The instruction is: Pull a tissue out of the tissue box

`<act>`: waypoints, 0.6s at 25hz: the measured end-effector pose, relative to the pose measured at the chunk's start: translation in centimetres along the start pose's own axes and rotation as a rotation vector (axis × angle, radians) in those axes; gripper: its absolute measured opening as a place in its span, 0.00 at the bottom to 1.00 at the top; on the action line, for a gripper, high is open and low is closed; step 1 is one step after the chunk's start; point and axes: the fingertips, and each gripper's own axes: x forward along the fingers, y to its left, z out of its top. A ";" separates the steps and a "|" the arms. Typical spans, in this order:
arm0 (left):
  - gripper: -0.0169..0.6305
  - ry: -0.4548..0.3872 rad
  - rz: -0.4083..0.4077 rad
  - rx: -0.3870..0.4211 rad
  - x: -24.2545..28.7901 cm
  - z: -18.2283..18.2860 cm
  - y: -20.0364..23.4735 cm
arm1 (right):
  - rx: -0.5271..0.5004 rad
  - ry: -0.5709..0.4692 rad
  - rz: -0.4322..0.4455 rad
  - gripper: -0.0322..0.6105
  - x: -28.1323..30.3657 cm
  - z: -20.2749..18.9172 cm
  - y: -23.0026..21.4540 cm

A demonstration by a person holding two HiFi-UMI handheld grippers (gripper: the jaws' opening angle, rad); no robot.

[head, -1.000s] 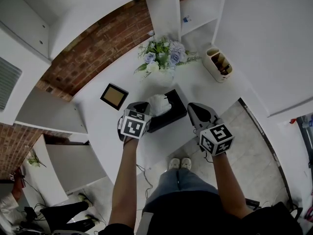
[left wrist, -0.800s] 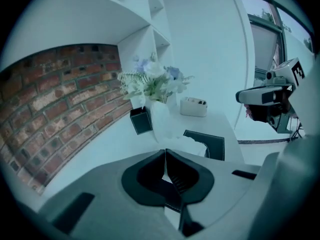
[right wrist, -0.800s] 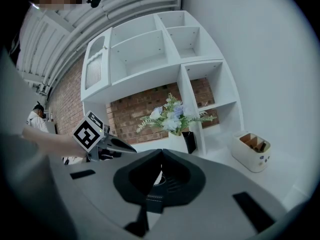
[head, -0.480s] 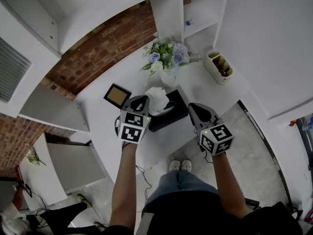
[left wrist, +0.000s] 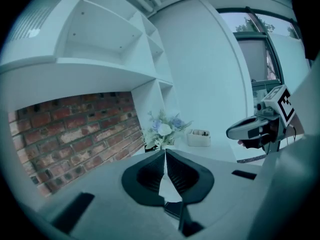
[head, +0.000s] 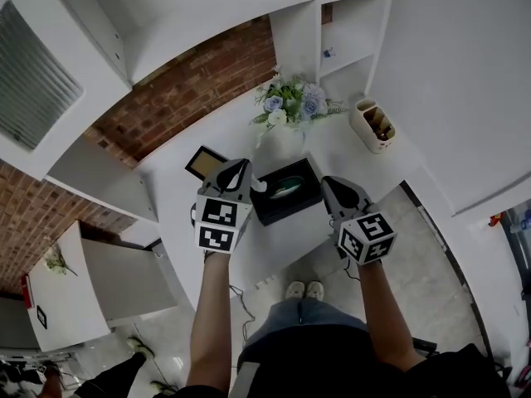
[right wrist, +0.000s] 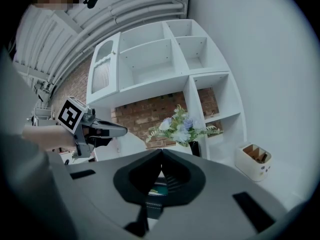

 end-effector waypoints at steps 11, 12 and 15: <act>0.04 -0.260 0.197 -0.210 -5.9 1.2 2.5 | -0.019 -0.096 -0.061 0.05 -1.5 2.5 -0.2; 0.05 -0.269 0.209 -0.223 -6.2 0.9 2.5 | -0.019 -0.103 -0.066 0.05 -1.6 2.7 -0.2; 0.05 -0.275 0.231 -0.264 -7.3 -0.4 2.3 | -0.020 -0.123 -0.081 0.05 -1.9 3.3 -0.3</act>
